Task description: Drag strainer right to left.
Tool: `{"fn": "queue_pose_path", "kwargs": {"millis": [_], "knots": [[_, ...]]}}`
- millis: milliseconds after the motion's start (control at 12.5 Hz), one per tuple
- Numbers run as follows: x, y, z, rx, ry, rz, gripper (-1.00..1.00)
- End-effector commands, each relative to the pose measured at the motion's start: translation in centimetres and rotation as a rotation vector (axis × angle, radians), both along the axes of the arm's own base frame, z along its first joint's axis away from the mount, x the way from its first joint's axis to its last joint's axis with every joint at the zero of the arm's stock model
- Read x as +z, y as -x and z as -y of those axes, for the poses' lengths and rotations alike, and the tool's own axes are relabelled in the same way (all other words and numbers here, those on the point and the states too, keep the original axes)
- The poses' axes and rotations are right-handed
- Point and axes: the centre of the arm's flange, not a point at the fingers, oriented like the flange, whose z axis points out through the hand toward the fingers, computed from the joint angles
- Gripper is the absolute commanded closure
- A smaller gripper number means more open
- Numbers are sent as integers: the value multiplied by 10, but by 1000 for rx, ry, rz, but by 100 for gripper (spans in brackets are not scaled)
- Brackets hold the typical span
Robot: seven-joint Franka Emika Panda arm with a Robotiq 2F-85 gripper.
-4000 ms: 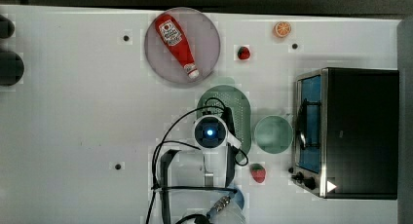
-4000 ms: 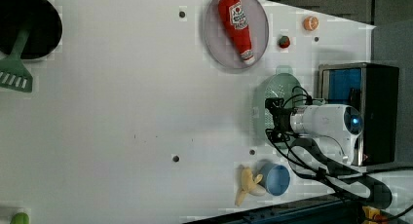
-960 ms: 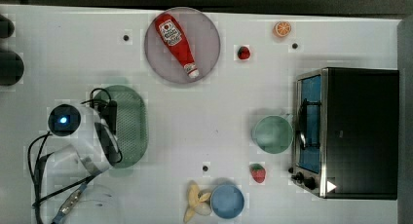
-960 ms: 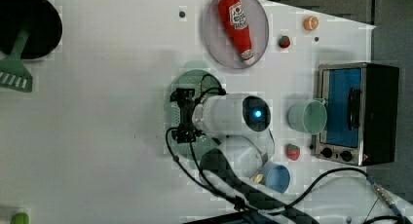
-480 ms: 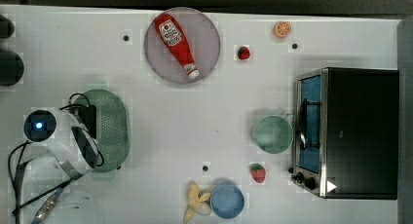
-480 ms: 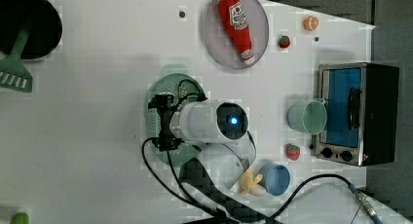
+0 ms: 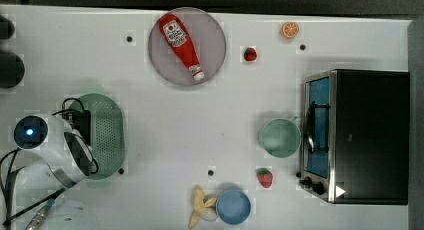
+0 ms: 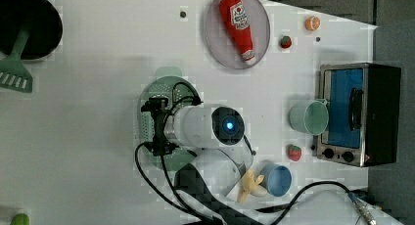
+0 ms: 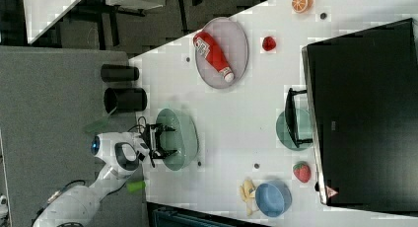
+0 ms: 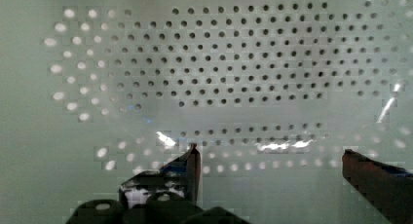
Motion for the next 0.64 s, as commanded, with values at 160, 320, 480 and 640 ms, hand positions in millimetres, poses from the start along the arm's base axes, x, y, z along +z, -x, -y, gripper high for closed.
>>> {"fn": "queue_pose_path", "kwargs": {"millis": [160, 320, 480, 640], "knots": [[102, -23, 18, 36, 23, -16, -100], [167, -31, 48, 123, 40, -27, -100], [239, -38, 93, 227, 33, -15, -100], [310, -43, 151, 279, 6, 22, -100]]}}
